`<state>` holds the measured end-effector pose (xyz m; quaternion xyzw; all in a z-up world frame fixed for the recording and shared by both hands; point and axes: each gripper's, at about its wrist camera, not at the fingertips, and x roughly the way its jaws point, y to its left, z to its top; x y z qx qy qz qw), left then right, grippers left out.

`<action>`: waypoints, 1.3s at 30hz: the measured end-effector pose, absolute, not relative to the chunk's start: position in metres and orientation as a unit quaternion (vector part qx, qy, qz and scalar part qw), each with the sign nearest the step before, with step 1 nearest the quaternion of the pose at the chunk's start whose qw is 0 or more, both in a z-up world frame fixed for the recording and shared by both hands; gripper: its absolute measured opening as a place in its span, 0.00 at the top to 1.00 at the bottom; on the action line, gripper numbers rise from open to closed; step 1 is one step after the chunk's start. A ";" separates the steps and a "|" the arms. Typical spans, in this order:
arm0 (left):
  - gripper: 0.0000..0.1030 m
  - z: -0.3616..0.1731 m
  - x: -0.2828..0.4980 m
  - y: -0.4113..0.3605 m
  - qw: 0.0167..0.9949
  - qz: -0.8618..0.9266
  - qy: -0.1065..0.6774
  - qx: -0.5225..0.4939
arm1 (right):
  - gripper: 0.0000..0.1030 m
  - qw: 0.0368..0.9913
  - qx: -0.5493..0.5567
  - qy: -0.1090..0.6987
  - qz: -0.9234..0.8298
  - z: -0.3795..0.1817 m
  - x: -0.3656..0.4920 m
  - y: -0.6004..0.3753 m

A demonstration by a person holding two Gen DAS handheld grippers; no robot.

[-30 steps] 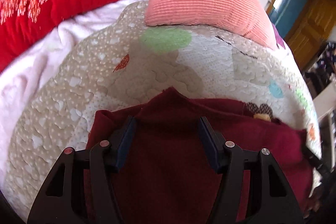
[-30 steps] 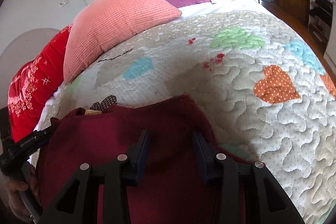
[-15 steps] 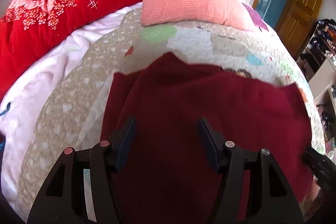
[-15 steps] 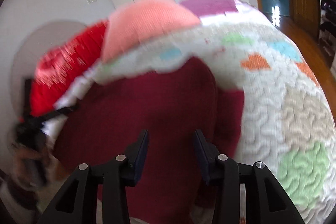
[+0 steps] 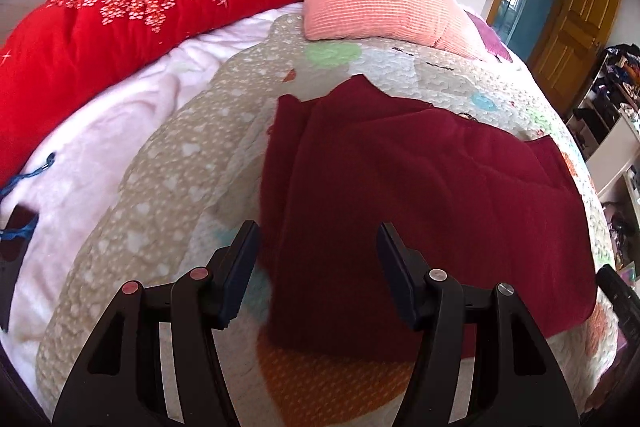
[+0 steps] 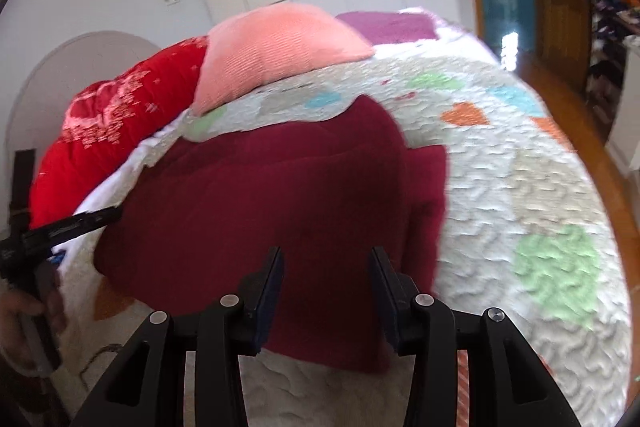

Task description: Fold small clothes

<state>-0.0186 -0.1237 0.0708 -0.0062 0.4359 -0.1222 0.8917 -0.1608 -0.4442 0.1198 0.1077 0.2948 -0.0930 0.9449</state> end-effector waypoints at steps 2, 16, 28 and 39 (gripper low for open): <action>0.41 0.070 -0.021 -0.118 0.892 -0.119 0.436 -0.010 | 0.54 0.945 0.124 0.287 -0.099 0.118 -0.167 -0.449; 0.30 0.029 -0.017 -0.105 0.881 -0.152 0.443 -0.068 | 0.54 0.937 0.156 0.293 -0.110 0.100 -0.177 -0.467; 0.26 0.026 -0.012 -0.098 0.872 -0.170 0.451 -0.088 | 0.93 0.930 0.100 0.330 -0.127 0.097 -0.165 -0.458; 0.26 0.025 -0.013 -0.096 0.872 -0.168 0.453 -0.086 | 0.61 0.946 0.143 0.265 -0.119 0.137 -0.173 -0.441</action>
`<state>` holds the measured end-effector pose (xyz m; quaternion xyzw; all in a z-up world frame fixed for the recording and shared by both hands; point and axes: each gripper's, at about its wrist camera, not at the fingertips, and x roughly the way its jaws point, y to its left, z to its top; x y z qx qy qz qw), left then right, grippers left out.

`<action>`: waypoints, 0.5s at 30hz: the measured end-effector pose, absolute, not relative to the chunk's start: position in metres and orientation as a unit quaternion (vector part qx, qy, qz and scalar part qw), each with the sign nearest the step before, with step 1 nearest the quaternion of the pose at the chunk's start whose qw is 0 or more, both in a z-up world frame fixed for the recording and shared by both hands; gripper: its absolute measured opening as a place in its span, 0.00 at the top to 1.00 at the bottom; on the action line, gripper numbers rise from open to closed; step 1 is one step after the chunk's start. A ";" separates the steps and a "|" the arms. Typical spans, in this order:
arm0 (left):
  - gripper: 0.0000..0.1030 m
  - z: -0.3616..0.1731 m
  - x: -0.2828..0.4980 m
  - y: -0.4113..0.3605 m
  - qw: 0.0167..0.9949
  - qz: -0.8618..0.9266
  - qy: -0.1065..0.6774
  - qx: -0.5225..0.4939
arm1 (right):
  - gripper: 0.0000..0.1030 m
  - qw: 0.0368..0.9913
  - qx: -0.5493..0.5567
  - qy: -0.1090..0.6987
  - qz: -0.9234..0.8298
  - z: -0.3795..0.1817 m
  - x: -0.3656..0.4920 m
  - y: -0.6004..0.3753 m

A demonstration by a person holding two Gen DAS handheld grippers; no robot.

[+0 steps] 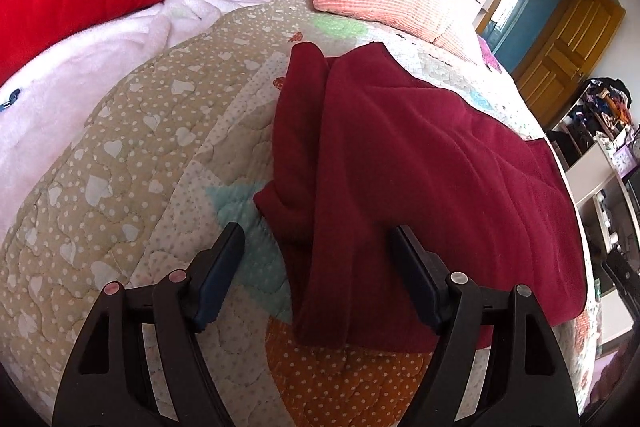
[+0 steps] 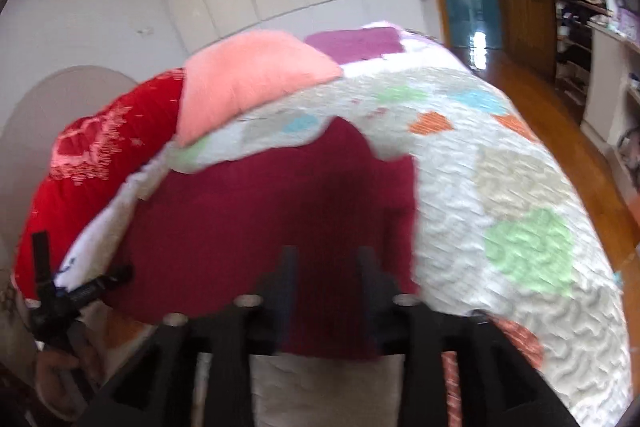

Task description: Fold small clothes

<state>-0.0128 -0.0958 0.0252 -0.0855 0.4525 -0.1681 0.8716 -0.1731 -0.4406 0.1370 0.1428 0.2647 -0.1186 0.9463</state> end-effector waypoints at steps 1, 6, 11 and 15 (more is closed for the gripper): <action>0.26 0.025 -0.013 -0.097 0.872 -0.168 0.453 -0.085 | 0.61 0.948 0.138 0.266 -0.110 0.138 -0.166 -0.436; 0.24 0.025 -0.011 -0.098 0.871 -0.169 0.454 -0.084 | 0.61 0.941 0.113 0.299 -0.109 0.125 -0.112 -0.429; 0.24 0.027 -0.005 -0.101 0.869 -0.173 0.457 -0.077 | 0.61 0.925 0.113 0.315 -0.179 0.102 -0.076 -0.463; 0.24 0.028 -0.003 -0.100 0.866 -0.173 0.462 -0.079 | 0.61 0.922 0.124 0.319 -0.183 0.105 -0.072 -0.469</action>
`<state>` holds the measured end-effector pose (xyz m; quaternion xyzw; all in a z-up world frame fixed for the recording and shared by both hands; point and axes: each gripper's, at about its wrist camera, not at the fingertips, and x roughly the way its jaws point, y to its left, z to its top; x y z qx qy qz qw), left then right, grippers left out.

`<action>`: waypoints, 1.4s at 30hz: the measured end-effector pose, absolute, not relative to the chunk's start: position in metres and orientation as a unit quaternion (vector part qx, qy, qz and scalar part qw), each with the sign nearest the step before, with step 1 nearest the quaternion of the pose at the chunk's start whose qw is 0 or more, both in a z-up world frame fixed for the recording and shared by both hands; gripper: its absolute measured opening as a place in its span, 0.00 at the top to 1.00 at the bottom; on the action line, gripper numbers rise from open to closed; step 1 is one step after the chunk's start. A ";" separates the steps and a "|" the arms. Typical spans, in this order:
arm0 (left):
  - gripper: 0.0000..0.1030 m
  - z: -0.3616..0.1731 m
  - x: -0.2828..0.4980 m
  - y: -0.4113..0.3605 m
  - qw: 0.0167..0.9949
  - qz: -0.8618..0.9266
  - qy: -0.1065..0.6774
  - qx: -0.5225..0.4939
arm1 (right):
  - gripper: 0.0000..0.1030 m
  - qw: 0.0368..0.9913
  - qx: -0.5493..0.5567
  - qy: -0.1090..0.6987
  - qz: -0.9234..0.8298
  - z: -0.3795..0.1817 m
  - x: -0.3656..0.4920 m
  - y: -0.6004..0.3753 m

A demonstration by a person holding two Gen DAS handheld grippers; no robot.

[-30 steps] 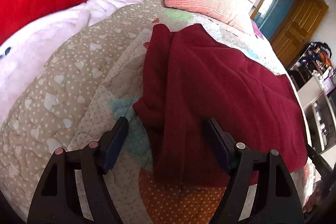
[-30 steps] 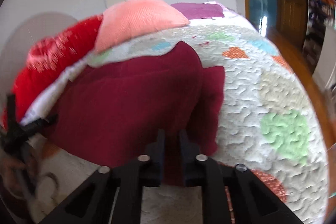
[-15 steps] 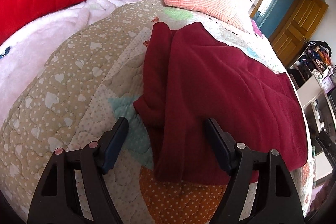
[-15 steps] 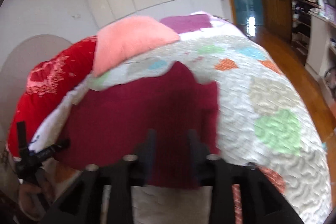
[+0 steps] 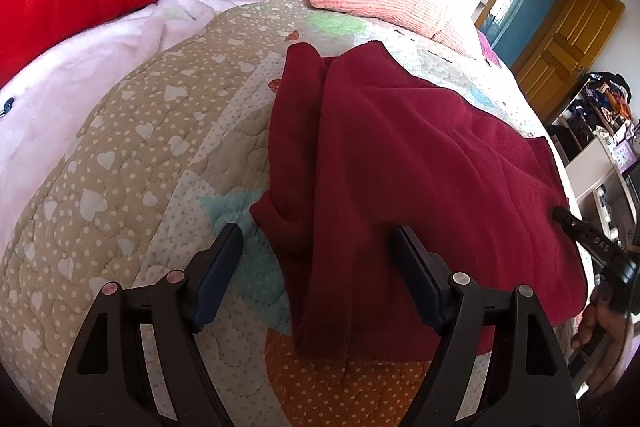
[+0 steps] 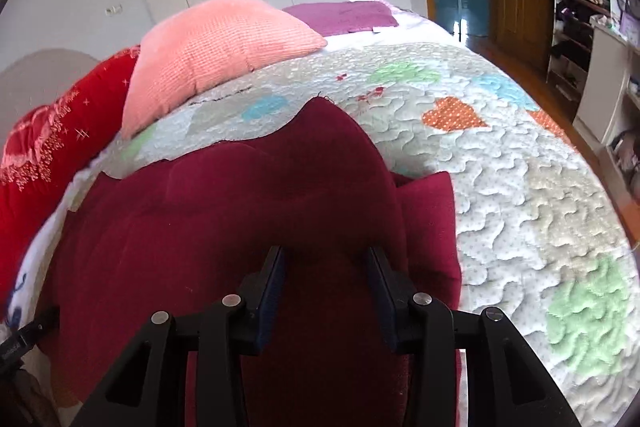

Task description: Fold small clothes

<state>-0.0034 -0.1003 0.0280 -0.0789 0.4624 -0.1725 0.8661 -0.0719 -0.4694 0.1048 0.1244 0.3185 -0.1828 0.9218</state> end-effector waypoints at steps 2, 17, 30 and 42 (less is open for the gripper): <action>0.24 0.032 -0.002 -0.097 0.868 -0.163 0.463 -0.078 | 0.61 0.925 0.125 0.315 -0.172 0.115 -0.072 -0.458; 0.24 0.030 0.002 -0.087 0.870 -0.147 0.463 -0.082 | 0.59 0.909 0.129 0.386 0.091 0.138 0.097 -0.290; 0.23 0.027 0.010 -0.083 0.866 -0.152 0.467 -0.093 | 0.94 0.889 0.128 0.432 0.082 0.106 0.152 -0.282; 0.22 0.025 0.016 -0.085 0.868 -0.149 0.465 -0.091 | 0.98 0.893 0.132 0.414 0.118 0.109 0.142 -0.266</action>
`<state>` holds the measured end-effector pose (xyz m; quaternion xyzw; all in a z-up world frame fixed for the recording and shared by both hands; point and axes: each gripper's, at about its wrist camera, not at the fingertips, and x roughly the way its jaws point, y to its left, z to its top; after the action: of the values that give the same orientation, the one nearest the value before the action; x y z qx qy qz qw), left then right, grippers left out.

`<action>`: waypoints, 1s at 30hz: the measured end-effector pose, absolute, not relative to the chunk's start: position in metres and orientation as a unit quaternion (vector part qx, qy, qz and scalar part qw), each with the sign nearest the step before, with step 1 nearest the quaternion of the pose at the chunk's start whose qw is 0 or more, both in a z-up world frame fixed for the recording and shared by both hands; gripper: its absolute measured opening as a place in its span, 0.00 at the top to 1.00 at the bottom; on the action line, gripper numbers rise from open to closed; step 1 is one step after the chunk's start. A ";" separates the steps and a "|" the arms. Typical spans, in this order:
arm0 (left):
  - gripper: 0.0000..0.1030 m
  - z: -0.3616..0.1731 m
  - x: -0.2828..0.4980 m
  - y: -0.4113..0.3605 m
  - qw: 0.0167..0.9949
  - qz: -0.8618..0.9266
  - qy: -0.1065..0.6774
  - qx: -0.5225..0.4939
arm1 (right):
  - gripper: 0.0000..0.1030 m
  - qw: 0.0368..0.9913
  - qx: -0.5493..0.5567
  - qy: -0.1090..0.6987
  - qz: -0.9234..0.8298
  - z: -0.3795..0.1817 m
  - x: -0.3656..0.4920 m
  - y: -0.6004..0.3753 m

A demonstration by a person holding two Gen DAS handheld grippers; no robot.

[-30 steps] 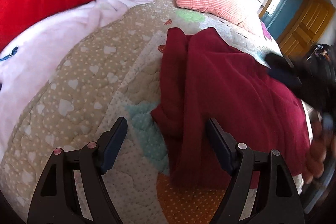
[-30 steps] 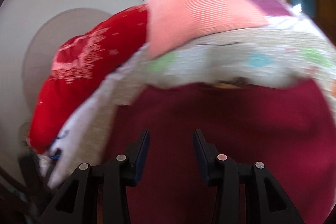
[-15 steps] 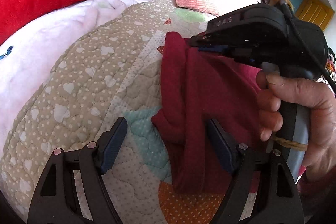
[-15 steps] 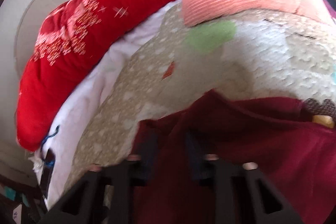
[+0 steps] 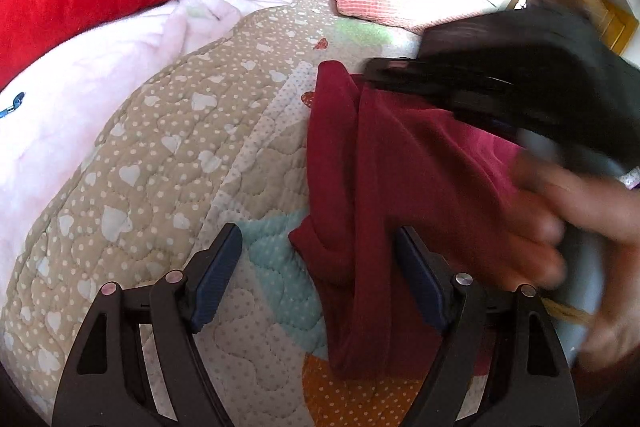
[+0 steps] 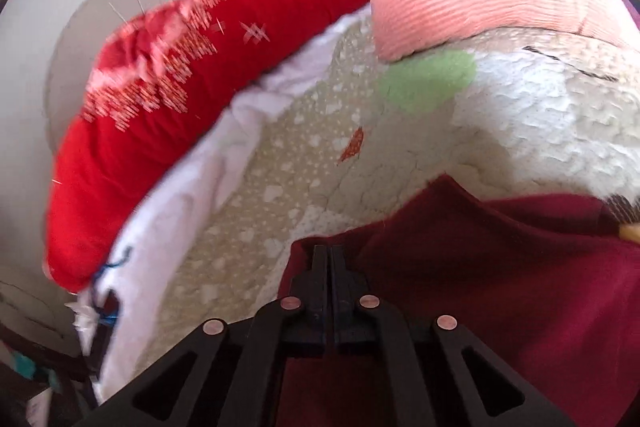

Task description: Fold small clothes

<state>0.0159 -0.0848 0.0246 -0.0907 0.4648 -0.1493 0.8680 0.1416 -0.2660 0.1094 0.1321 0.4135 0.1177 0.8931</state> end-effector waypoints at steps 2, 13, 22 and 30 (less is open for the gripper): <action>0.22 0.024 0.018 -0.084 0.868 -0.150 0.465 -0.090 | 0.96 0.901 0.135 0.394 0.118 0.122 0.117 -0.280; 0.22 0.023 0.014 -0.089 0.875 -0.141 0.456 -0.080 | 0.66 0.920 0.064 0.376 -0.088 0.109 -0.009 -0.410; 0.22 0.027 0.013 -0.086 0.869 -0.142 0.466 -0.085 | 0.62 0.920 0.128 0.368 -0.042 0.119 -0.032 -0.405; 0.22 0.032 0.002 -0.079 0.865 -0.151 0.471 -0.087 | 0.59 0.913 0.097 0.395 0.039 0.120 -0.012 -0.347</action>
<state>0.0018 -0.0786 0.0322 -0.0872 0.4706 -0.1506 0.8650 -0.0119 -0.3472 0.1196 0.0965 0.3952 0.0388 0.9127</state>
